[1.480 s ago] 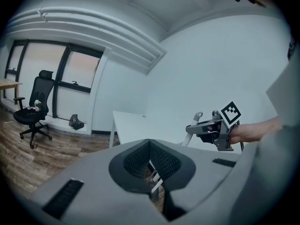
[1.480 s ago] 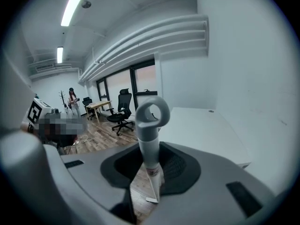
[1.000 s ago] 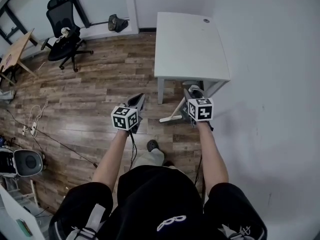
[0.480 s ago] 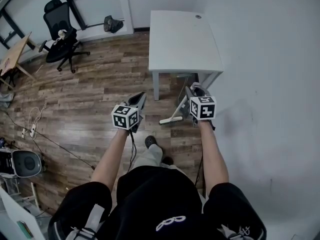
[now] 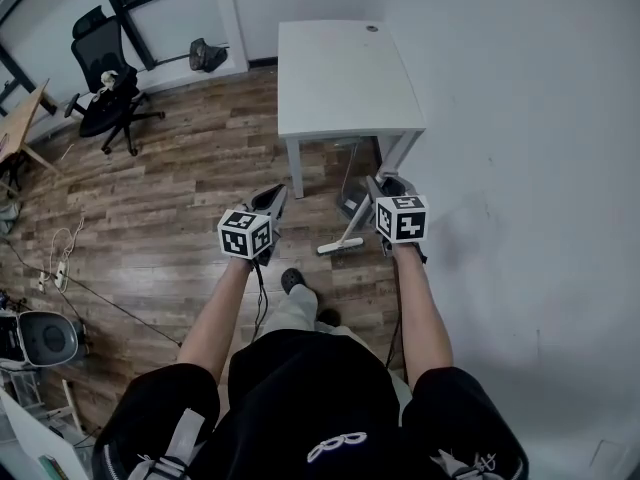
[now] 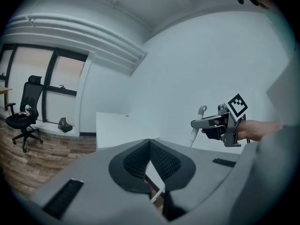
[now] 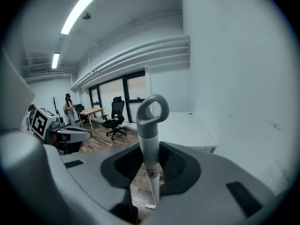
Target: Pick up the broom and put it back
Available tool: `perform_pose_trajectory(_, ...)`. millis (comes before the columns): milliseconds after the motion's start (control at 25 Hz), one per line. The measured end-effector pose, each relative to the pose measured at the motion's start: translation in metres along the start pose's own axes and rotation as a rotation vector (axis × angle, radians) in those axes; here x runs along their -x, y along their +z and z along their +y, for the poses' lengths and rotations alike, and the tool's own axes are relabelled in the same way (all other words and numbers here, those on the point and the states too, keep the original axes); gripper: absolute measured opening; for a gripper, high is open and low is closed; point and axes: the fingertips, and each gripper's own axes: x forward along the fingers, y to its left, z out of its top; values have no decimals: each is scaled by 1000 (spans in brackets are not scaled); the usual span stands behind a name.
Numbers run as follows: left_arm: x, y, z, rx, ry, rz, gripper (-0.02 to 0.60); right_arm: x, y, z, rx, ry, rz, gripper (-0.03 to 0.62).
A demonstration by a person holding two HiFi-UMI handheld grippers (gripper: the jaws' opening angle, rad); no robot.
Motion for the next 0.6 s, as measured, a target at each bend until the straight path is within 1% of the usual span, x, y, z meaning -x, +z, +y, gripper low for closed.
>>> perform_pose_trajectory(600, -10, -14, -64, -27, -90, 18, 11, 58, -44, -33, -46, -73, 6, 117)
